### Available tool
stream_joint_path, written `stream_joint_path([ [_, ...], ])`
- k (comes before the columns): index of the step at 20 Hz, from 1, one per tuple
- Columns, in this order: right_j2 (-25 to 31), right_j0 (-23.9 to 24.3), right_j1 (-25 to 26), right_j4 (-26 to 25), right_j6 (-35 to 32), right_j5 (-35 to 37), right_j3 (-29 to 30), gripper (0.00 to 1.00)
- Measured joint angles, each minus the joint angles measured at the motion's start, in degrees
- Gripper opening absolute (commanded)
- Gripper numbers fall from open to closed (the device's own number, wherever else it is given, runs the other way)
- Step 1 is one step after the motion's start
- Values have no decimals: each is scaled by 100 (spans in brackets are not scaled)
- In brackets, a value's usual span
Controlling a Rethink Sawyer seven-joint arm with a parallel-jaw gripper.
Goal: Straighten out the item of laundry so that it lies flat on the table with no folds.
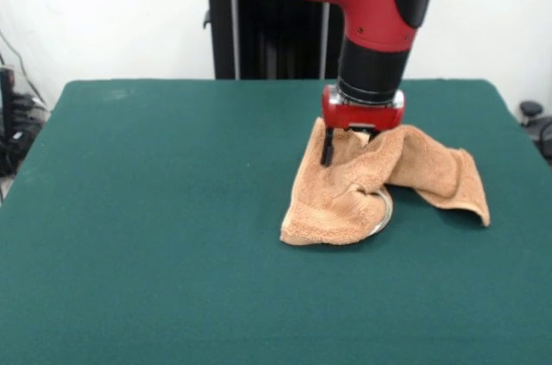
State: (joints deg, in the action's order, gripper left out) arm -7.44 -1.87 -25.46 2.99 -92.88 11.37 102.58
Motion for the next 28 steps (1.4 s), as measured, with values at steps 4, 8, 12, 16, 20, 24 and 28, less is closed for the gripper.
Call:
stream_joint_path([
  [4,46,50,-7,-74,0,0,7,100],
  [8,96,88,-8,-145,0,0,6,100],
  [12,153,137,-9,-213,0,0,5,100],
  [16,200,191,-21,-269,0,2,7,100],
  [20,352,353,-45,-315,0,2,46,100],
  [24,495,517,-89,-336,1,1,120,100],
  [28,511,493,-233,-337,1,6,245,100],
])
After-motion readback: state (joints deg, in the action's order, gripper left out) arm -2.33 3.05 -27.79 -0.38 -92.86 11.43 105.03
